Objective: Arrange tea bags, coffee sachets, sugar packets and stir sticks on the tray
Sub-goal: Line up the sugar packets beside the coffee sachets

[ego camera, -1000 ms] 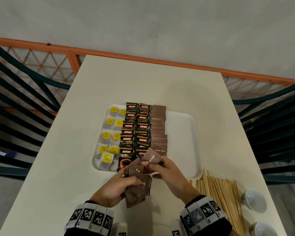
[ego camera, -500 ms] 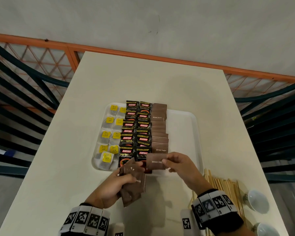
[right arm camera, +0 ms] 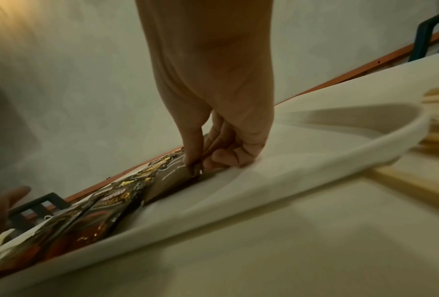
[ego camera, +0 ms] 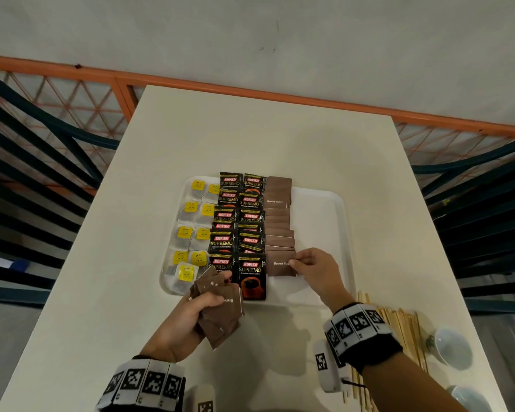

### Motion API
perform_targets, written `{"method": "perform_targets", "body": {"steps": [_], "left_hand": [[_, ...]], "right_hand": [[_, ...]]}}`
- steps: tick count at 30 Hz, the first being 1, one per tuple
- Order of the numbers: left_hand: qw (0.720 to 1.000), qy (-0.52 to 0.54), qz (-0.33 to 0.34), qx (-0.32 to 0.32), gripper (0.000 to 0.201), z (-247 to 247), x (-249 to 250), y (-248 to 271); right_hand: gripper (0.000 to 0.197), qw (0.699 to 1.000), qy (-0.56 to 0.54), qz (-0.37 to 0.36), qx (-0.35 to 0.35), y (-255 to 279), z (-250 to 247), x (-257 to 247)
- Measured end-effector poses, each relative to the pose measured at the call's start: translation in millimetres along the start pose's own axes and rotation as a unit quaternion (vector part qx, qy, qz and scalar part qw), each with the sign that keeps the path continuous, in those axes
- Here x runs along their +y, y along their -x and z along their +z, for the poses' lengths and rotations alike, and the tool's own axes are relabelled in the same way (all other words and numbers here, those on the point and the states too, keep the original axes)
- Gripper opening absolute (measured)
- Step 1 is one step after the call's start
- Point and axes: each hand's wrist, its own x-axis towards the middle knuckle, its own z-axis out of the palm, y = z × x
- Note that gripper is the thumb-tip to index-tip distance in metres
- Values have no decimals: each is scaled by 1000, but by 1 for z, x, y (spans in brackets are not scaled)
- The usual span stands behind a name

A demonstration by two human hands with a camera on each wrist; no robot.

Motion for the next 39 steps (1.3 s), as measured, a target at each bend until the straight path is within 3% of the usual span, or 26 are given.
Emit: {"method": "perform_targets", "body": {"steps": [7,11,14,17,19,22,25,28,31,34,37,39], "left_hand": [[1000,9,0,-3,50,1,-3,-2],[1000,14,12,-2,50,4,-3,-3],[1000,15,21,5,52,8,-2,-2],[1000,13,27,1,58,10,-2,-1],[1000,9,27,10,45,11,-1,1],[1000,-1,14,18,38,10,-2,2],[1000,-4,8,20,57,9,-3,2],[999,30,17,36,48,8,-4,0],[999,27,16,36,43,11,-2,-2],[999,18,21,38,38,14,0,-3],[999,10,18,36,42,14,0,-2],[1000,5,9,28,44,15,0,-1]], "right_hand": [[20,999,39,-12,22,4,2,-4],[18,995,74,-62,31,19,8,-19],[15,987,62,-108,-104,40,17,-36],[28,960,53,-99,-258,53,26,-41],[30,949,47,-89,-298,56,29,-40],[13,957,38,-122,-260,59,29,-42],[19,966,-15,-158,-205,58,26,-38],[22,968,-1,-184,-171,58,22,-34],[29,958,35,-215,-189,62,21,-30],[35,949,25,-200,-242,67,22,-24],[25,943,-48,-115,-309,72,18,-29],[12,948,-59,-102,-296,72,18,-31]]}}
